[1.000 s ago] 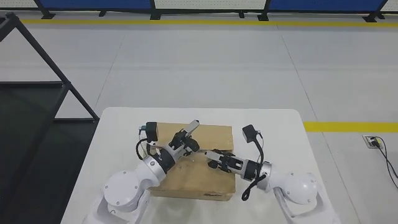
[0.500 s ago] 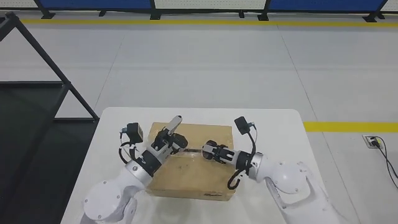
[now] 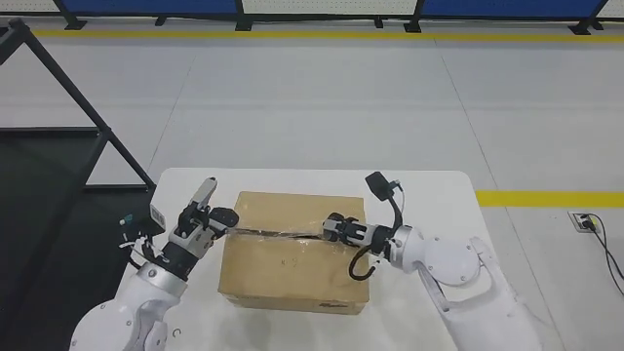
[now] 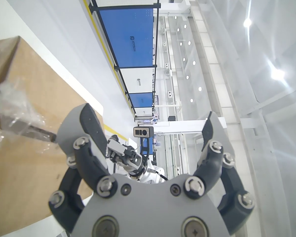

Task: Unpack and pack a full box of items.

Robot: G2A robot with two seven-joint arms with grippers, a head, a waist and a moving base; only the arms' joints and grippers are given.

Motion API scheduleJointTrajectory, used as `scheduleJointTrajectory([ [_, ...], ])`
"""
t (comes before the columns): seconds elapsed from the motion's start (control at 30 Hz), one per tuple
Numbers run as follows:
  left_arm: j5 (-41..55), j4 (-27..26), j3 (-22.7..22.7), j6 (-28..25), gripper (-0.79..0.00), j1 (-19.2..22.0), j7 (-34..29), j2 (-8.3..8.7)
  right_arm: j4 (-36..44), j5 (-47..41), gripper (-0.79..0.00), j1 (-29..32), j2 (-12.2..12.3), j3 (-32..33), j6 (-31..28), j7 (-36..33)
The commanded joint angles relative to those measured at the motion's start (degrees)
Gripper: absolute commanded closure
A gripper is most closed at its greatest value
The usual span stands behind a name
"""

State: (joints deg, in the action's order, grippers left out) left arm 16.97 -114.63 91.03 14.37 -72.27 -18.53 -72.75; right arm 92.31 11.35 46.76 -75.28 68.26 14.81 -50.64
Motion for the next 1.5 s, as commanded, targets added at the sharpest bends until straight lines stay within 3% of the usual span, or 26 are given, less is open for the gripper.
scheduleJointTrajectory([
  [0.0,-0.1,0.4,0.0,-0.2,-0.785,-0.3,-0.4,0.08,0.5,0.6,0.000,-0.1,0.1,-0.2,1.4,-0.8],
  [0.5,-1.1,2.0,-1.3,-0.1,-0.785,-1.2,-2.4,0.53,3.3,2.8,0.000,0.9,1.0,-0.2,6.6,-2.4],
  [1.2,-1.9,6.3,-3.0,-0.1,-0.785,-0.6,-0.8,0.82,4.2,3.1,0.000,1.4,1.7,-1.6,5.9,-1.6],
  [1.37,-1.7,7.5,-4.0,-0.2,-0.785,0.5,-0.2,0.76,4.5,3.4,-0.252,1.4,1.8,-2.1,5.7,-1.5],
  [1.4,-1.7,7.7,-4.1,-0.2,-0.785,0.6,-0.2,0.76,4.5,3.5,-0.354,1.4,1.8,-2.1,5.7,-1.5],
  [1.43,-1.7,7.9,-4.3,-0.2,-0.785,0.8,-0.1,0.76,4.5,3.5,-0.517,1.4,1.9,-2.1,5.7,-1.5],
  [1.47,-1.7,8.0,-4.5,-0.2,-0.785,0.9,-0.1,0.76,4.6,3.6,-0.597,1.4,1.9,-2.1,5.7,-1.2],
])
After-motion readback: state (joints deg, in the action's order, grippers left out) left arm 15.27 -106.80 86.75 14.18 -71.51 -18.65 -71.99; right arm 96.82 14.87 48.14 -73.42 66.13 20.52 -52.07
